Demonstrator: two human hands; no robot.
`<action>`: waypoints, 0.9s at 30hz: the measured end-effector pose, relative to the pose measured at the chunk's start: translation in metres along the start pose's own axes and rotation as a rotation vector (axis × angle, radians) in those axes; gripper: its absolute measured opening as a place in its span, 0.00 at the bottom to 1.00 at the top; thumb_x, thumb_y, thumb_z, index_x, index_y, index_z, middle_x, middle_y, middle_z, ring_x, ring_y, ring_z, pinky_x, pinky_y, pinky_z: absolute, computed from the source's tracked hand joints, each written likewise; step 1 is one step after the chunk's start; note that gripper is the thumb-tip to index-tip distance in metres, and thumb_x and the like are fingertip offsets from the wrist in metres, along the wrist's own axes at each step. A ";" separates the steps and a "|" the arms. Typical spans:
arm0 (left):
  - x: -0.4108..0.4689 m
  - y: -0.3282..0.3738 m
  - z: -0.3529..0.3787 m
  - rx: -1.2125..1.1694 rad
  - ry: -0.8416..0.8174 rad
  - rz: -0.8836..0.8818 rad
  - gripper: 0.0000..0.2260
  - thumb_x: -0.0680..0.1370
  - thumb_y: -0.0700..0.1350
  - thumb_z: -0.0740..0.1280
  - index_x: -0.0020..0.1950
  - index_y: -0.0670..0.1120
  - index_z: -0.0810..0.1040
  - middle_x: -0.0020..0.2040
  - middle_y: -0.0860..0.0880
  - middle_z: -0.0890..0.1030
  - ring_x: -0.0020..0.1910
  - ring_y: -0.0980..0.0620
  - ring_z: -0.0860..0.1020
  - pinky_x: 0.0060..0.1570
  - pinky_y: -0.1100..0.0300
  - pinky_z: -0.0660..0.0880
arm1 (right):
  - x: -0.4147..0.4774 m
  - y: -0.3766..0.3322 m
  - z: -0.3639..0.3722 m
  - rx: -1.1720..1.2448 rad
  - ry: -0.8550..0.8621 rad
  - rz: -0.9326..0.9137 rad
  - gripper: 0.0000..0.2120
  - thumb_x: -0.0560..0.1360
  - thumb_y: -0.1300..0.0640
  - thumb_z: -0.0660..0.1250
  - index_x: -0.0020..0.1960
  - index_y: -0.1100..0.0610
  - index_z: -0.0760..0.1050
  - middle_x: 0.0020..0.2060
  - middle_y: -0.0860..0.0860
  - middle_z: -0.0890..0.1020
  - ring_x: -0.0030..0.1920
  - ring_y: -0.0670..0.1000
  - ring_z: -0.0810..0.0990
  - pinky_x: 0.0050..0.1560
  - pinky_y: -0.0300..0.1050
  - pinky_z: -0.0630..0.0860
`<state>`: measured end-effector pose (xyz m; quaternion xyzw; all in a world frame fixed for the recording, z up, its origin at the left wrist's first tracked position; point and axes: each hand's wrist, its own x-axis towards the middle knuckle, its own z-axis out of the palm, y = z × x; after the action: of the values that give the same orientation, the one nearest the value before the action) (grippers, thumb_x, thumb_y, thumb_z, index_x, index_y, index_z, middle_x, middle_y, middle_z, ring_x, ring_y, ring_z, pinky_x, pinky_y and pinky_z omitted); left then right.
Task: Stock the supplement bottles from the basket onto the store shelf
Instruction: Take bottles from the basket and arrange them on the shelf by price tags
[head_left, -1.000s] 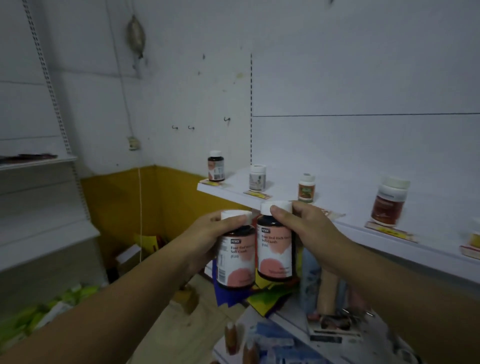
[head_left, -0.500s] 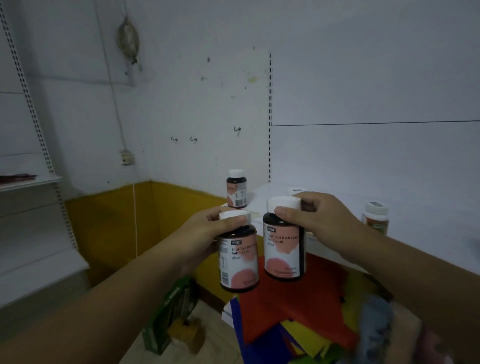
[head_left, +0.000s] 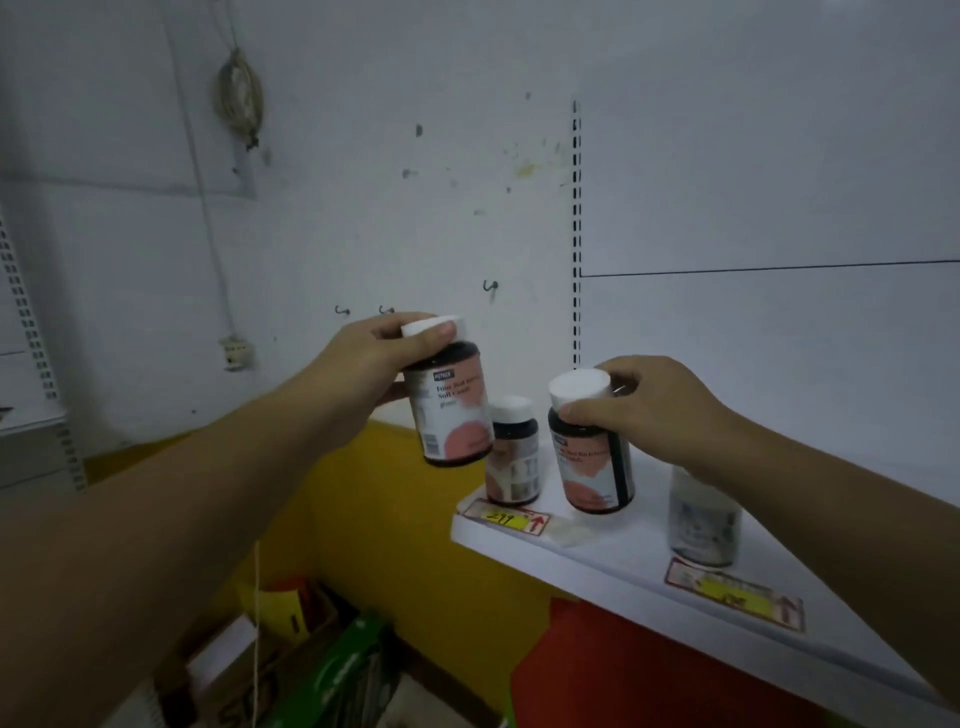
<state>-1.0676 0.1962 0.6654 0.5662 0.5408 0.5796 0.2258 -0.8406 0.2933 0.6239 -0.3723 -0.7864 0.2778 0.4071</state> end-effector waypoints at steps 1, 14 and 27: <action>0.015 -0.005 -0.002 -0.006 0.027 0.019 0.12 0.69 0.53 0.71 0.50 0.52 0.82 0.47 0.52 0.85 0.48 0.54 0.83 0.41 0.62 0.78 | 0.010 0.002 0.004 -0.010 0.007 0.036 0.17 0.62 0.45 0.75 0.46 0.55 0.81 0.42 0.49 0.83 0.43 0.47 0.80 0.39 0.42 0.76; 0.181 -0.068 0.013 -0.129 -0.192 -0.035 0.07 0.71 0.44 0.72 0.48 0.48 0.79 0.46 0.49 0.81 0.44 0.54 0.79 0.36 0.59 0.75 | 0.055 0.032 0.040 -0.042 -0.044 0.369 0.17 0.66 0.56 0.74 0.53 0.51 0.77 0.50 0.52 0.81 0.49 0.51 0.81 0.50 0.43 0.80; 0.190 -0.122 0.066 0.206 -0.816 -0.195 0.17 0.68 0.42 0.72 0.55 0.47 0.76 0.52 0.46 0.79 0.52 0.48 0.77 0.43 0.55 0.78 | 0.048 0.024 0.045 -0.391 -0.057 0.302 0.18 0.69 0.50 0.71 0.58 0.45 0.73 0.55 0.43 0.79 0.53 0.44 0.79 0.55 0.41 0.76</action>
<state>-1.0995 0.4246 0.6211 0.7149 0.5133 0.2270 0.4169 -0.8892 0.3399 0.6038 -0.5493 -0.7720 0.1883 0.2586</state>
